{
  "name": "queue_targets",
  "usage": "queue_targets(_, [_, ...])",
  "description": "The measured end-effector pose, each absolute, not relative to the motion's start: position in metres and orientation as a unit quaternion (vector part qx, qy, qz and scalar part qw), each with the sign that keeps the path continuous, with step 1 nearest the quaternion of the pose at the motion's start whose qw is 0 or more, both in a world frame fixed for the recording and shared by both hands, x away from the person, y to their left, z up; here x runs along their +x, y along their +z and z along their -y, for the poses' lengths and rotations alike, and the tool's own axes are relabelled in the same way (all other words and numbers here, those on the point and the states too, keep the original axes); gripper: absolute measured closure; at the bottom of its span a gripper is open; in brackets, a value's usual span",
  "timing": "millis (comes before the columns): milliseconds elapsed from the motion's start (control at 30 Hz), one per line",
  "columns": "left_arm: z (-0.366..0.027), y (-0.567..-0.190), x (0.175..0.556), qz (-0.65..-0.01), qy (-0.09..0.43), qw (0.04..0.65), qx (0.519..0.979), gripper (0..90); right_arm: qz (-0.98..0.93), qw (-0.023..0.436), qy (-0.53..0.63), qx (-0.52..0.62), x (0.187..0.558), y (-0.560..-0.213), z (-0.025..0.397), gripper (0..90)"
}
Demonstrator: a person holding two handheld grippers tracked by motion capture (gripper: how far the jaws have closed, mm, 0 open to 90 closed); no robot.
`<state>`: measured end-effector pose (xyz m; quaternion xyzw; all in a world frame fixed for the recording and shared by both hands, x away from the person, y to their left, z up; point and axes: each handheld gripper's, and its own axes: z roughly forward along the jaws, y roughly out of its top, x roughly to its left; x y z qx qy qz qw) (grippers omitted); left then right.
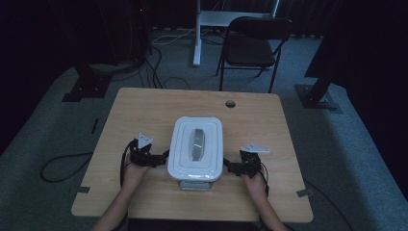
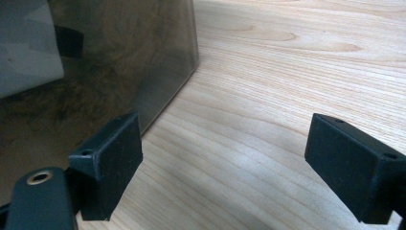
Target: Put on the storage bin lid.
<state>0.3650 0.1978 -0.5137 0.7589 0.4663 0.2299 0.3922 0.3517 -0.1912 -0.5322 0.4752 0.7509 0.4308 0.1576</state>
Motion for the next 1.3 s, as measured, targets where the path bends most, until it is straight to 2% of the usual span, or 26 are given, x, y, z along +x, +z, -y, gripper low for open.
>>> queue_targets(467, [-0.223,-0.513,0.352,-0.488,0.227,0.41,0.736,0.4,-0.737,0.189,0.424,0.492,0.343,-0.532,0.22,12.2])
queue_targets(533, [-0.232,-0.517,0.349,-0.499,0.226,0.407,0.731,0.4,-0.731,0.208,0.418,0.498,0.34,-0.53,0.228,12.2])
queue_targets(1300, [-0.29,-0.532,0.321,-0.555,0.245,0.372,0.702,0.4,-0.684,0.24,0.393,0.566,0.318,-0.534,0.292,12.2])
